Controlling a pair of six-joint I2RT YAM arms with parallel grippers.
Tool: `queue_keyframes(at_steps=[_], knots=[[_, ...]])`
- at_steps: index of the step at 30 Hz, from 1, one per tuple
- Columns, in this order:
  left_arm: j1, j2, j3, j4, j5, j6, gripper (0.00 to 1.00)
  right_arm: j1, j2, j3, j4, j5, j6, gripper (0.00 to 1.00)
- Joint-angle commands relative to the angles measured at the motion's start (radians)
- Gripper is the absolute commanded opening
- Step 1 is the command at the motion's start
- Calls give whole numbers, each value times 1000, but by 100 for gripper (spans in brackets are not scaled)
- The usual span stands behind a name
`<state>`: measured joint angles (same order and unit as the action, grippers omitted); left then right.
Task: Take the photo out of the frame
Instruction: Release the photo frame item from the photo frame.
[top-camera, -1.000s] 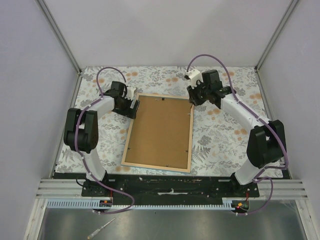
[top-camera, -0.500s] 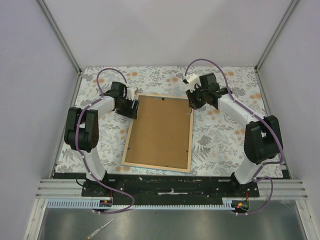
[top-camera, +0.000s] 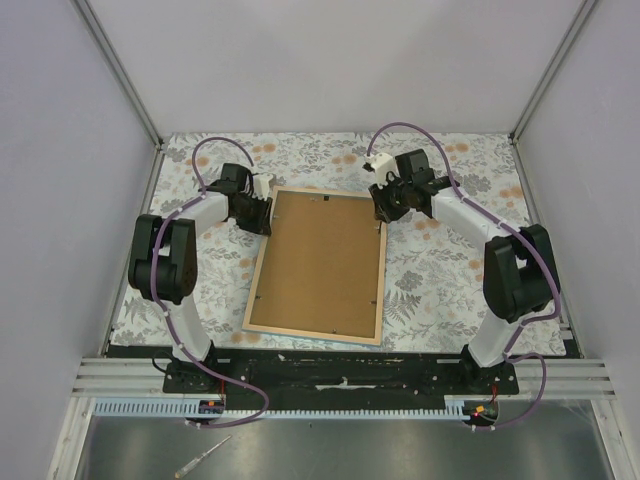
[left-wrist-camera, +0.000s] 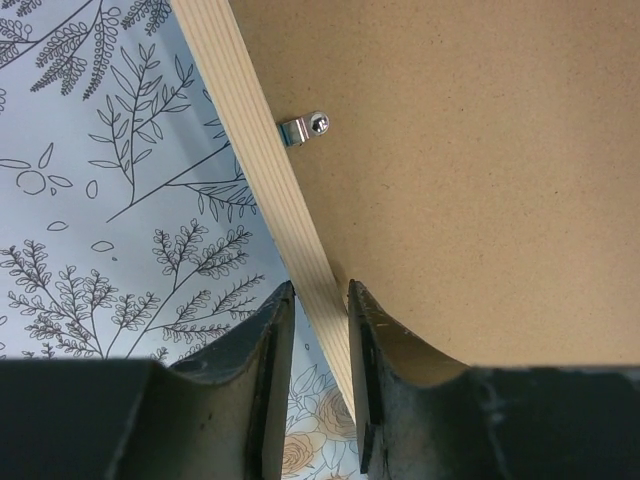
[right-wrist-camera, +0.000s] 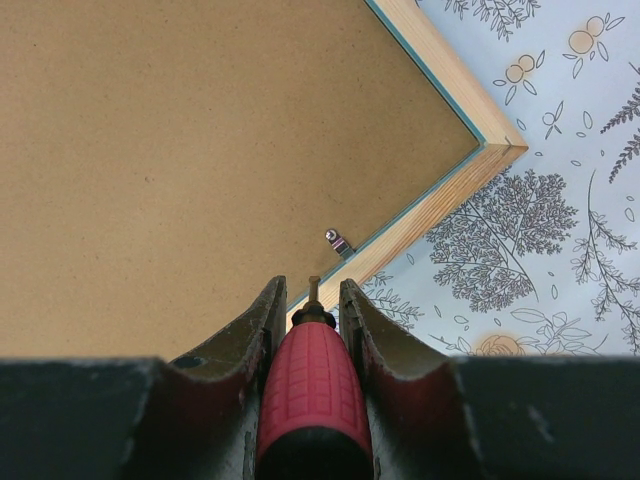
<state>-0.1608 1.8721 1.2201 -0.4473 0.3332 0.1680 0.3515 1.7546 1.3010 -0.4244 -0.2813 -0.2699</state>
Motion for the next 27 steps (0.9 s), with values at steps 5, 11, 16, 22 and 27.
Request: queue_keyframes(at_steps=[5,11,16,22,27], knots=[[4,15,2,16,9,-30,28,1,14,35,19,-19,8,0],[10,22,1,18,4,-33,18,1,16,34,27,-4,6,0],[10,29,1,18,3,-33,10,6,14,24,44,4,6,0],[10,24,1,16,6,-33,7,7,8,9,75,16,-3,0],[12,24,-1,18,9,-33,5,14,8,-2,95,30,-12,0]])
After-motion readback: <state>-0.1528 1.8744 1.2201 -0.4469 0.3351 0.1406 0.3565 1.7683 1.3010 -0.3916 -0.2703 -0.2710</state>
